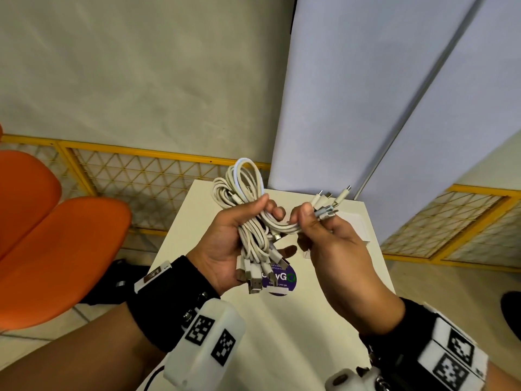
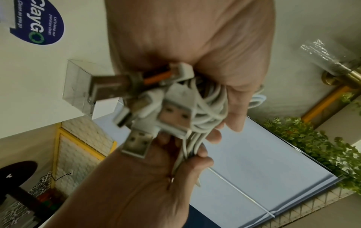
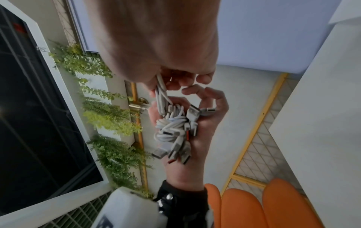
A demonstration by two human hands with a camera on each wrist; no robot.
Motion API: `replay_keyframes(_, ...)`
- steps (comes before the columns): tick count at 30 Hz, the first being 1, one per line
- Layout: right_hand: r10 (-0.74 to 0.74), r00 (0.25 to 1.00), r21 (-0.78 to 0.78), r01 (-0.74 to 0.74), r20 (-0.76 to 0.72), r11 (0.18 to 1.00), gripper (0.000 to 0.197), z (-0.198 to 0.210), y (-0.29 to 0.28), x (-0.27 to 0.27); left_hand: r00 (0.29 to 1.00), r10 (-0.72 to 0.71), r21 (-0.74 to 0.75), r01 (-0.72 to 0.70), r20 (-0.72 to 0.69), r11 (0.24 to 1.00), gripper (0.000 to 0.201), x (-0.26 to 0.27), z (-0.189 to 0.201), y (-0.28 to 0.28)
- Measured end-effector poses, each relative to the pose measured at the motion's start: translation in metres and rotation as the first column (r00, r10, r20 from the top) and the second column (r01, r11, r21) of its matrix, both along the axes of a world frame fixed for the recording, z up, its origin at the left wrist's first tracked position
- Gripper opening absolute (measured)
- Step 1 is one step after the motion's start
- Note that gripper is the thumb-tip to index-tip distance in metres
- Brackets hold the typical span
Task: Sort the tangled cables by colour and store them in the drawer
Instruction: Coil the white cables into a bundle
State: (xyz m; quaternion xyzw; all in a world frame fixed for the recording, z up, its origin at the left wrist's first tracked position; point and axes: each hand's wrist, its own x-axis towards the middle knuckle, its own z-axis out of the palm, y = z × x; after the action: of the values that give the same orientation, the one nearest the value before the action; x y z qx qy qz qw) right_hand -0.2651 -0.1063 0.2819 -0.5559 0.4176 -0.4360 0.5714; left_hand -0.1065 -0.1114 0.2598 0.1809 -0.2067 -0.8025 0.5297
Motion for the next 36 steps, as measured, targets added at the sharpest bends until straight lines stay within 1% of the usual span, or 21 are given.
replay_keyframes(2, -0.021, 0.999, 0.035, 0.022, -0.025, 0.999, 0.038, -0.001, -0.003, 0.001, 0.997, 0.076, 0.024, -0.076, -0.007, 0.997, 0.021, -0.004, 0.003, 0.002)
replay_keyframes(4, -0.022, 0.998, 0.075, 0.017, 0.06, 0.997, 0.033, -0.004, -0.004, 0.003, 0.989, 0.147, 0.062, -0.146, -0.014, 0.987, 0.018, -0.008, 0.006, 0.005)
replay_keyframes(7, 0.005, 0.973, 0.172, -0.046, 0.229, 0.984, 0.022, -0.012, -0.002, 0.003, 0.979, 0.203, 0.056, -0.202, -0.027, 0.978, 0.017, -0.01, 0.008, 0.006)
replay_keyframes(10, 0.019, 0.938, 0.245, -0.11, 0.346, 0.963, 0.012, -0.022, 0.0, -0.001, 0.979, 0.198, 0.043, -0.196, -0.055, 0.98, 0.012, -0.006, 0.002, 0.004)
replay_keyframes(12, 0.067, 0.919, 0.246, -0.173, 0.388, 0.954, 0.013, -0.028, 0.001, -0.003, 0.986, 0.159, 0.05, -0.156, -0.047, 0.986, 0.013, -0.002, 0.0, 0.002)
replay_keyframes(14, 0.132, 0.926, 0.231, -0.223, 0.353, 0.947, 0.028, -0.039, 0.001, -0.007, 0.99, 0.139, 0.064, -0.14, 0.025, 0.988, 0.019, 0.002, 0.001, 0.0)
replay_keyframes(17, 0.218, 0.964, 0.247, -0.251, 0.153, 0.936, 0.051, -0.054, -0.001, -0.017, 0.96, 0.145, 0.069, -0.165, 0.239, 0.984, 0.026, 0.009, 0.001, 0.0)
replay_keyframes(19, 0.196, 0.98, 0.257, -0.199, 0.037, 0.946, 0.066, -0.059, -0.007, -0.025, 0.931, 0.148, 0.059, -0.178, 0.334, 0.982, 0.029, 0.011, -0.004, 0.002)
replay_keyframes(21, 0.151, 0.988, 0.248, -0.15, 0.018, 0.957, 0.076, -0.057, -0.015, -0.033, 0.918, 0.125, 0.059, -0.159, 0.376, 0.986, 0.03, 0.013, -0.009, 0.004)
replay_keyframes(22, 0.146, 0.989, 0.238, -0.15, 0.033, 0.96, 0.079, -0.053, -0.019, -0.037, 0.916, 0.107, 0.058, -0.14, 0.387, 0.989, 0.03, 0.013, -0.012, 0.006)
replay_keyframes(24, 0.15, 0.981, 0.221, -0.174, 0.123, 0.96, 0.079, -0.041, -0.027, -0.041, 0.906, 0.075, 0.041, -0.101, 0.416, 0.994, 0.031, 0.012, -0.015, 0.009)
replay_keyframes(25, 0.172, 0.971, 0.206, -0.205, 0.168, 0.957, 0.077, -0.034, -0.031, -0.043, 0.896, 0.065, 0.024, -0.084, 0.44, 0.996, 0.031, 0.01, -0.016, 0.011)
replay_keyframes(26, 0.21, 0.962, 0.182, -0.241, 0.177, 0.953, 0.074, -0.025, -0.032, -0.042, 0.882, 0.06, 0.002, -0.069, 0.468, 0.998, 0.03, 0.008, -0.016, 0.013)
replay_keyframes(27, 0.256, 0.958, 0.152, -0.274, 0.132, 0.95, 0.072, -0.016, -0.031, -0.041, 0.862, 0.06, -0.023, -0.057, 0.503, 0.998, 0.028, 0.006, -0.016, 0.014)
replay_keyframes(29, 0.318, 0.946, 0.104, -0.31, -0.061, 0.945, 0.076, -0.001, -0.025, -0.03, 0.812, 0.083, -0.086, -0.041, 0.577, 0.995, 0.016, -0.001, -0.012, 0.018)
replay_keyframes(30, 0.323, 0.935, 0.09, -0.313, -0.143, 0.945, 0.078, 0.004, -0.021, -0.021, 0.79, 0.099, -0.119, -0.033, 0.605, 0.992, 0.009, -0.004, -0.009, 0.02)
replay_keyframes(31, 0.305, 0.933, 0.077, -0.295, -0.191, 0.952, 0.078, 0.008, -0.016, -0.011, 0.77, 0.107, -0.146, -0.018, 0.629, 0.989, 0.006, -0.009, -0.007, 0.022)
replay_keyframes(32, 0.254, 0.943, 0.055, -0.248, -0.213, 0.967, 0.076, 0.011, -0.011, -0.001, 0.748, 0.112, -0.169, 0.0, 0.654, 0.986, 0.007, -0.013, -0.005, 0.024)
replay_keyframes(33, 0.19, 0.96, 0.035, -0.187, -0.206, 0.982, 0.072, 0.013, -0.008, 0.008, 0.723, 0.117, -0.189, 0.02, 0.681, 0.982, 0.009, -0.017, -0.004, 0.025)
replay_keyframes(34, 0.143, 0.974, 0.03, -0.139, -0.173, 0.99, 0.064, 0.015, -0.005, 0.015, 0.695, 0.126, -0.211, 0.037, 0.708, 0.977, 0.012, -0.02, -0.003, 0.027)
replay_keyframes(36, 0.125, 0.987, 0.048, -0.121, -0.096, 0.992, 0.049, 0.017, -0.003, 0.024, 0.639, 0.132, -0.245, 0.09, 0.757, 0.965, 0.02, -0.021, -0.001, 0.031)
